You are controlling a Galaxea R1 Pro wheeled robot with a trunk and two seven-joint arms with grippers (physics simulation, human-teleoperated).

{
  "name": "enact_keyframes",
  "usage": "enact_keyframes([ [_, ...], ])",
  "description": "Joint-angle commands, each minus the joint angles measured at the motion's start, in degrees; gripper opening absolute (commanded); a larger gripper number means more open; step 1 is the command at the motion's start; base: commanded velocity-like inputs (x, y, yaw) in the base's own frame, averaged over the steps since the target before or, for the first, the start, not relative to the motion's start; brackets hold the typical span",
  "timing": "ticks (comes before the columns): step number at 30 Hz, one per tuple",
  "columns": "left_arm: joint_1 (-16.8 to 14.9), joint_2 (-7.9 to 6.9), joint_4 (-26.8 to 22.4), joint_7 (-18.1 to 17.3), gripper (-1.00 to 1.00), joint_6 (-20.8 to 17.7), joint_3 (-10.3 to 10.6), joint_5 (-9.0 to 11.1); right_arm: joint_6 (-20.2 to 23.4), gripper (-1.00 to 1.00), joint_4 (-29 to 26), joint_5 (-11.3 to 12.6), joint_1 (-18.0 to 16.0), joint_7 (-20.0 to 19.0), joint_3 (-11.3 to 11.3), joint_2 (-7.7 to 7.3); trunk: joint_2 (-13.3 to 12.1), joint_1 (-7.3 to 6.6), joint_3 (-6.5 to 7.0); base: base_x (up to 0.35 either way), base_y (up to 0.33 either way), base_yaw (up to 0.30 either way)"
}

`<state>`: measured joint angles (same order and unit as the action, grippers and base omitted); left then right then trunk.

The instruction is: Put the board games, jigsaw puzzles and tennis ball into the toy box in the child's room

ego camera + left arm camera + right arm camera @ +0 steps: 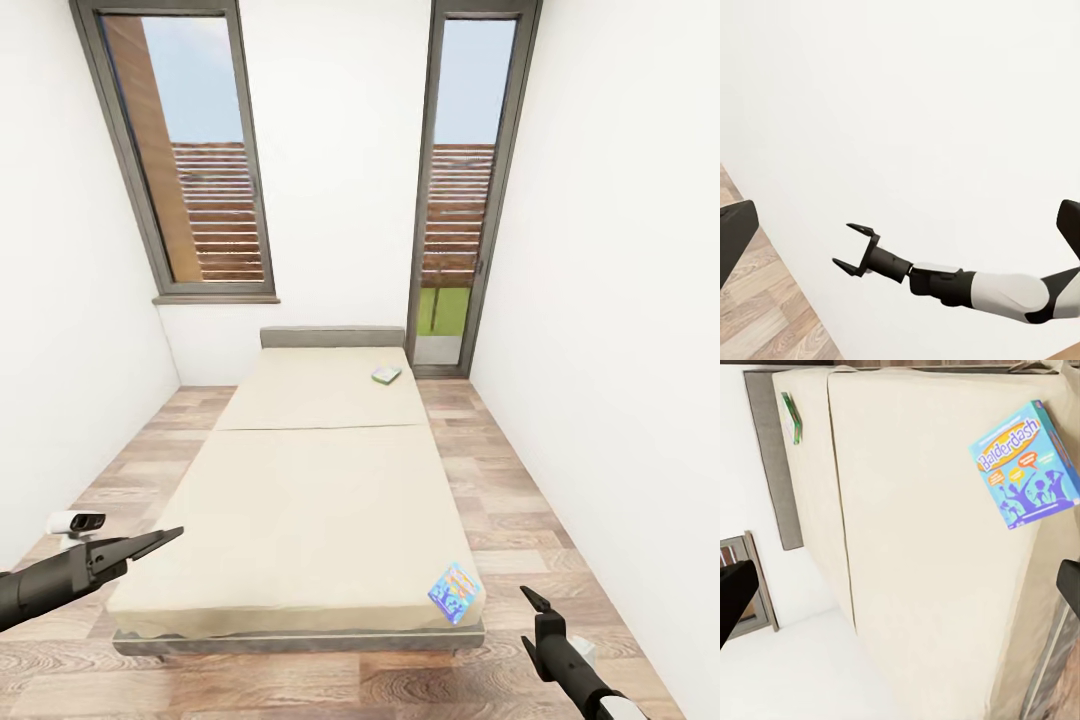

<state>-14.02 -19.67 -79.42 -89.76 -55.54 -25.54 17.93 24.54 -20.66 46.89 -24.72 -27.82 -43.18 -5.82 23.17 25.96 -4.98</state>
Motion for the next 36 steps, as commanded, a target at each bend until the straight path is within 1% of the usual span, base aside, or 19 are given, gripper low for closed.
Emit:
enact_keyframes([
  [1,0.0,-0.01,0.0,-0.2,1.0,-0.6,0.0,0.0,0.5,1.0,0.0,0.3,-0.1,0.0,-0.3,0.01,0.5,0.26,-0.31,0.0,0.0,0.004],
  [36,0.0,0.01,0.0,-0.2,1.0,-0.7,0.1,0.0,-1.9,1.0,-0.1,0.2,-0.1,0.0,-0.2,0.01,14.6,7.95,-6.59,0.0,0.0,0.0],
])
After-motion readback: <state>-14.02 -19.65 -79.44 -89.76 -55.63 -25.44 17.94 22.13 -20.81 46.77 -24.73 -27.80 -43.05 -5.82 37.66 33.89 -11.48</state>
